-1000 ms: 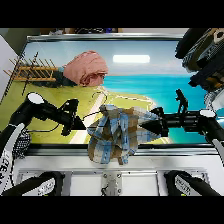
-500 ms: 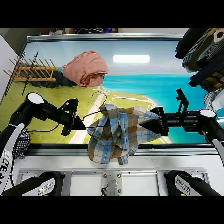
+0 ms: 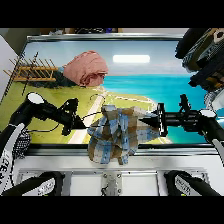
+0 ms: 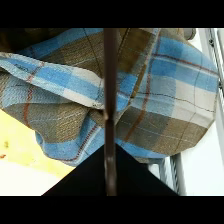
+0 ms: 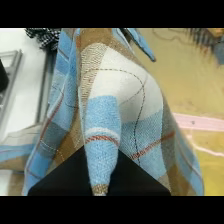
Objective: Fold the clothes and pants, and hang the long-sleeved shirts on hangers.
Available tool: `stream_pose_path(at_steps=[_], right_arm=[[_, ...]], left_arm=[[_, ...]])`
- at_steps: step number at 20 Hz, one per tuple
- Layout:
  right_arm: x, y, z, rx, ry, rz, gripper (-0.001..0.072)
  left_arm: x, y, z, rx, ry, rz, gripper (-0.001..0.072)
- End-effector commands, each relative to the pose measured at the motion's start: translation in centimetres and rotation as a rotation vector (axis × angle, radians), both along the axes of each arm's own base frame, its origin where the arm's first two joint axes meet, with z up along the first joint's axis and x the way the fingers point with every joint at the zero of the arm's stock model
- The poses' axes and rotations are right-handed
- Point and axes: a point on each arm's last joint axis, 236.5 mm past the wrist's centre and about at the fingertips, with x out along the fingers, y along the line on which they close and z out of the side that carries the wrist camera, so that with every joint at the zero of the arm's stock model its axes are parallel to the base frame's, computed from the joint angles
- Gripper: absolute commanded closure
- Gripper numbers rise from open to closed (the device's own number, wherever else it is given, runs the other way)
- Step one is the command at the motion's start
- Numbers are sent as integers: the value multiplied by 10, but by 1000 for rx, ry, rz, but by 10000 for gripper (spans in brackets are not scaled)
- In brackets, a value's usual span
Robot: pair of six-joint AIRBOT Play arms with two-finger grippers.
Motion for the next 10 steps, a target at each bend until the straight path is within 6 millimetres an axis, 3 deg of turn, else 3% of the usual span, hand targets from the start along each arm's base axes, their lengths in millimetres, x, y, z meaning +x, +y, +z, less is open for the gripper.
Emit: stream_pose_path(at_steps=[1, 8, 9, 10], right_arm=[[9, -2, -5, -37, -102, -24, 692], [9, -2, -5, -37, -102, -23, 694], [9, -2, -5, -37, -102, -23, 695], [9, -2, -5, -37, -101, -23, 695]], left_arm=[[-1, 0, 0, 0, 4, -3, 694], [12, 1, -4, 35, 48, 116, 692], [12, 1, -4, 38, 59, 126, 638], [12, 1, -4, 45, 85, 153, 347]])
